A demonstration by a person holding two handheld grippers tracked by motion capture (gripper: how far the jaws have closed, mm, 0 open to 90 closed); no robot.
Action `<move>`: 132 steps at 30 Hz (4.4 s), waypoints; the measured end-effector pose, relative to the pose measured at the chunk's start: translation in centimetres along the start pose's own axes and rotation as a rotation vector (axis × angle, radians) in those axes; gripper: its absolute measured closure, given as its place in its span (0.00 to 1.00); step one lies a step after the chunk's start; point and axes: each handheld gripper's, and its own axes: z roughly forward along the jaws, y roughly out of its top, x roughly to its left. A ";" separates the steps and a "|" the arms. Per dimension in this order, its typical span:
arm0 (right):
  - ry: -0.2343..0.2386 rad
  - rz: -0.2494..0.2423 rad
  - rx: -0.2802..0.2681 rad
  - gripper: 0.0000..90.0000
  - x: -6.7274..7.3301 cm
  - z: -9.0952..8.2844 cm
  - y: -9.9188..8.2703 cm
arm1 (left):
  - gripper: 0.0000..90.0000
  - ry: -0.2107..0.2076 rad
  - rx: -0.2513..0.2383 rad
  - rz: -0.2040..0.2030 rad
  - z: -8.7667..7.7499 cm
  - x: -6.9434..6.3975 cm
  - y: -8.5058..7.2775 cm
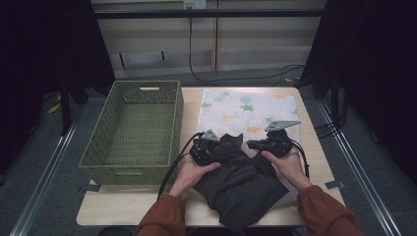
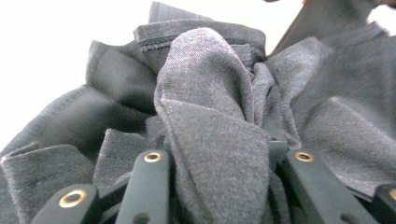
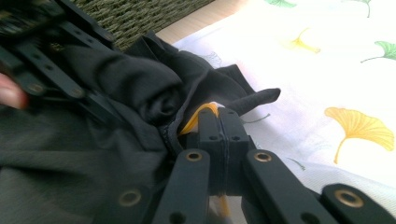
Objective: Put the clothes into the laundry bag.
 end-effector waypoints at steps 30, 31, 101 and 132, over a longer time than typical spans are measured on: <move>0.038 -0.008 -0.162 1.00 0.0 -2.3 3.5 | 0.74 -0.104 0.112 0.344 4.7 -8.0 4.8; 0.047 -0.009 -0.177 1.00 0.3 -2.7 3.7 | 0.74 -0.105 0.109 0.332 5.0 -7.9 4.5; 0.035 -0.038 -0.006 1.00 2.4 -5.2 -2.8 | 0.28 0.022 -0.241 0.098 -4.2 -5.2 -0.4; -0.012 -0.004 0.053 0.56 -1.4 -5.7 -3.7 | 0.51 -0.053 0.000 0.247 2.7 -8.4 -1.0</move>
